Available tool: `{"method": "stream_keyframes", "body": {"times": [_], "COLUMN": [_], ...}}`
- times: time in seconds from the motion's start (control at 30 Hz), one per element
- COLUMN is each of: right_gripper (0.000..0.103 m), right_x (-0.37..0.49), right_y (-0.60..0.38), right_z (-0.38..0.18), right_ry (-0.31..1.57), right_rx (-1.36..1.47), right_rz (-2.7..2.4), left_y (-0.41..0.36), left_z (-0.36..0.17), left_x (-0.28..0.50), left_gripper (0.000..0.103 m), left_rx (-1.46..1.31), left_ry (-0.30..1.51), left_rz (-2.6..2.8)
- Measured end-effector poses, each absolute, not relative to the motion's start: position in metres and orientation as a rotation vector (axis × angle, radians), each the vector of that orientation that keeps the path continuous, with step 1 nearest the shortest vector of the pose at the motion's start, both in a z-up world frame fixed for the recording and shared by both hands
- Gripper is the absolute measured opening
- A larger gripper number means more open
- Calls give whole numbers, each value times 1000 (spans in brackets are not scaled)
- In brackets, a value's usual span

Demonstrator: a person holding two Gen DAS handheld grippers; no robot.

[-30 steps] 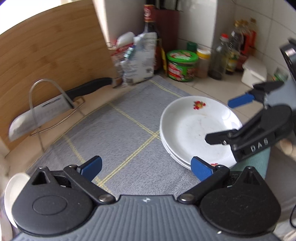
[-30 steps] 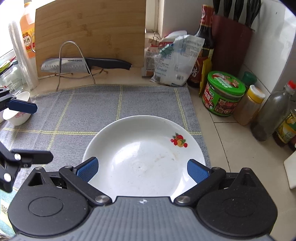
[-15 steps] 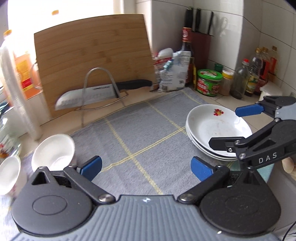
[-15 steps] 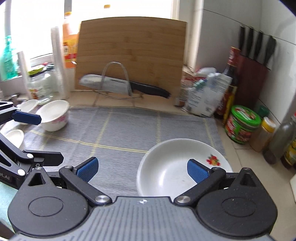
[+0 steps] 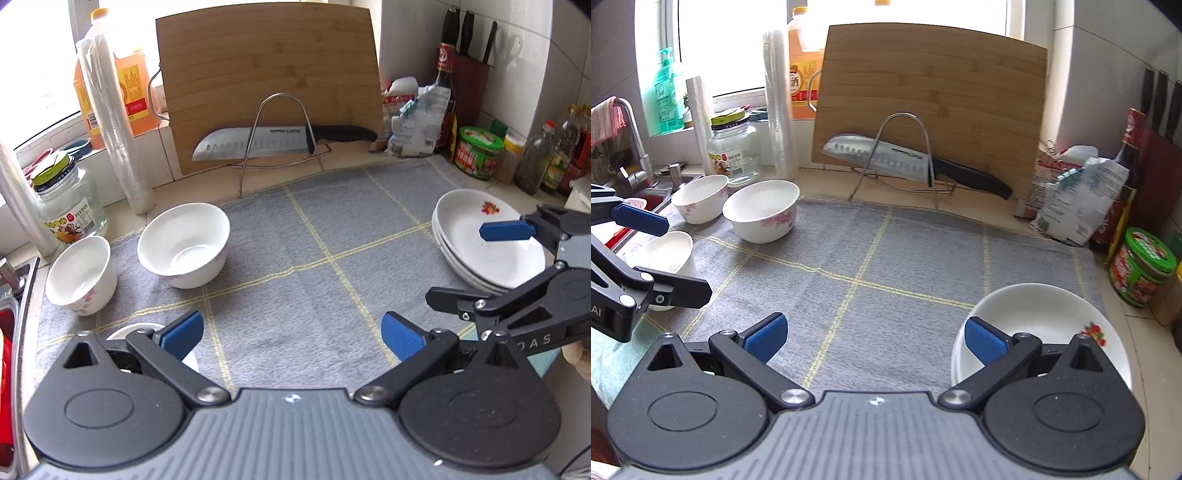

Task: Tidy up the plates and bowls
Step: 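Open both tools and move them away from the plate stack toward the bowls, then grip the rim of a white bowl with the left tool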

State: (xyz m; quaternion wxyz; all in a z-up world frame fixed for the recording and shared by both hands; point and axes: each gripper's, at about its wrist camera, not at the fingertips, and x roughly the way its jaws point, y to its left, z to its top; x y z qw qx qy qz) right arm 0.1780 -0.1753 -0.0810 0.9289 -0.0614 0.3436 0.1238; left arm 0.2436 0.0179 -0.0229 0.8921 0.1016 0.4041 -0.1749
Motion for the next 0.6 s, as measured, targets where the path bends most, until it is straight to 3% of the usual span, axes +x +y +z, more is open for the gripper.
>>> {"method": "stream_keyframes", "body": {"times": [0.6], "right_gripper": [103], "right_x": [259], "right_y": [-70], "right_z": [-105], "right_ry": [742], "right_rx": [-263], "right_rz": [363], "left_y": [100], "left_z": [-27], "left_x": [383], "left_gripper": [102], "left_rx": [365], "left_ry": [927], "left_rz": [-557]}}
